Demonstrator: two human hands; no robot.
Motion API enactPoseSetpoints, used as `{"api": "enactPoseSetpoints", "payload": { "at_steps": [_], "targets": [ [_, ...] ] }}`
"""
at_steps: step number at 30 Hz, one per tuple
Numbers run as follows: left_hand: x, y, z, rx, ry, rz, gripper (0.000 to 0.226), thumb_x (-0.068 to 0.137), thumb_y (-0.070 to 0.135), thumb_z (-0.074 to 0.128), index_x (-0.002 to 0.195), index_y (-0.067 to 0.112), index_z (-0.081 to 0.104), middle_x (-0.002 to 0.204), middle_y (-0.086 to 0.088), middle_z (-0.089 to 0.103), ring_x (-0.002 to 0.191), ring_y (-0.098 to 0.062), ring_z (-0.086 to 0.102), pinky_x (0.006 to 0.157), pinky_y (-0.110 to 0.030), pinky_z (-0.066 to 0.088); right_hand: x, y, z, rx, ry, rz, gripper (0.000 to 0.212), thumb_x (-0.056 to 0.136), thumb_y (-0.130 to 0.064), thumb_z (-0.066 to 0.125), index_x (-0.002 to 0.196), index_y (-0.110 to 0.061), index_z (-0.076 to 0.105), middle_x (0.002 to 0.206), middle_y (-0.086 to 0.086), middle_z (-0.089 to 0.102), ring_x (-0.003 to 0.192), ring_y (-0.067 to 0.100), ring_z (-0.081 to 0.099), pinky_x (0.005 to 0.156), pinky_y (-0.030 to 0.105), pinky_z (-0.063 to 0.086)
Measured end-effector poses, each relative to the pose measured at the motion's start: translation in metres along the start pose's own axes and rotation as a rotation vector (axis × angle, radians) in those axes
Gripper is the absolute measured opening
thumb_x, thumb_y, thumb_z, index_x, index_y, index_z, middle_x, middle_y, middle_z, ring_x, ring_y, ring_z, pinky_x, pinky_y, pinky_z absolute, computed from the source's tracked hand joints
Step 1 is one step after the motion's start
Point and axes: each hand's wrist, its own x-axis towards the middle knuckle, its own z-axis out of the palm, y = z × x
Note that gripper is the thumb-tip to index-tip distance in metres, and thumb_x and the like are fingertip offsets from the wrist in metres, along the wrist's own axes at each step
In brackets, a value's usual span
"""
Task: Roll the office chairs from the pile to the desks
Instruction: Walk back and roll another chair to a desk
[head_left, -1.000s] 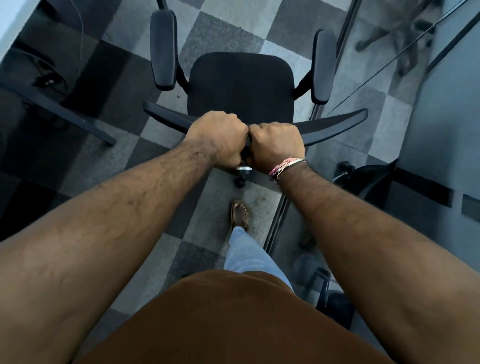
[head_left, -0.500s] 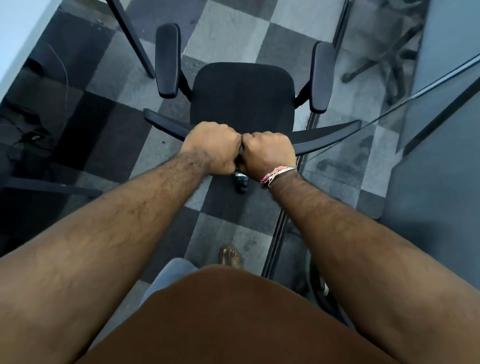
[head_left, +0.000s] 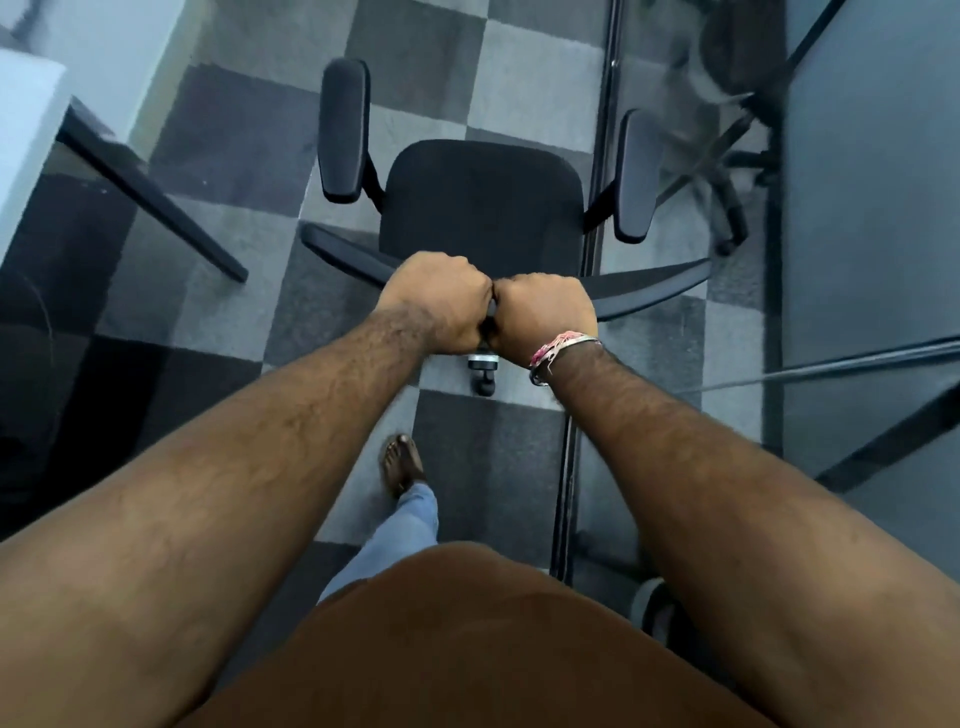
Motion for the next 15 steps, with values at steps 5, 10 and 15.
{"api": "enactPoseSetpoints", "payload": {
  "at_steps": [5,10,15],
  "targets": [
    [0.107,-0.055,-0.046,0.002,-0.019,0.034,0.016,0.082,0.041,0.064,0.080,0.025,0.066,0.071,0.006,0.061,0.064,-0.020,0.057,0.062,-0.034,0.051,0.111,0.059,-0.029,0.000,-0.102,0.044,0.026,0.085,-0.045,0.052,0.071,-0.023,0.055,0.074,-0.002,0.064,0.058,0.024,0.052,0.056,0.031,0.043],
    [0.189,-0.092,-0.068,0.021,-0.031,0.048,0.021,0.084,0.045,0.061,0.075,0.025,0.061,0.070,0.005,0.061,0.061,-0.021,0.057,0.062,-0.035,0.054,0.185,0.105,-0.035,-0.019,-0.072,-0.006,0.023,0.087,-0.046,0.051,0.079,-0.025,0.057,0.079,-0.003,0.068,0.067,0.024,0.065,0.055,0.030,0.037],
    [0.281,-0.122,-0.100,0.028,-0.043,0.018,0.019,0.083,0.043,0.062,0.081,0.025,0.065,0.069,0.004,0.058,0.063,-0.023,0.058,0.066,-0.037,0.059,0.267,0.166,-0.043,-0.043,-0.032,-0.024,0.023,0.089,-0.045,0.049,0.081,-0.026,0.058,0.080,-0.003,0.068,0.067,0.024,0.064,0.054,0.030,0.033]
  ]
}}
